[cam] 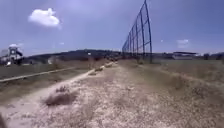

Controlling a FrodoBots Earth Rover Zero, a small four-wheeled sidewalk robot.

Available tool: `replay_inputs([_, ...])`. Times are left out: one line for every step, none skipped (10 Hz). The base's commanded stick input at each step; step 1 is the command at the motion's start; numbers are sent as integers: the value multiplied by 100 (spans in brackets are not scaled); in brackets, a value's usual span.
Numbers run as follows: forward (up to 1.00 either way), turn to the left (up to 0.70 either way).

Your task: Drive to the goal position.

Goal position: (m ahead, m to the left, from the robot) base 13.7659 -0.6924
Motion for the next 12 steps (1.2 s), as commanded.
replay_inputs([70, 0])
replay_inputs([70, 0])
replay_inputs([70, 0])
replay_inputs([70, 0])
replay_inputs([70, 0])
replay_inputs([70, 0])
replay_inputs([70, 0])
replay_inputs([70, 0])
replay_inputs([70, 0])
replay_inputs([70, 0])
replay_inputs([70, 0])
replay_inputs([70, 0])
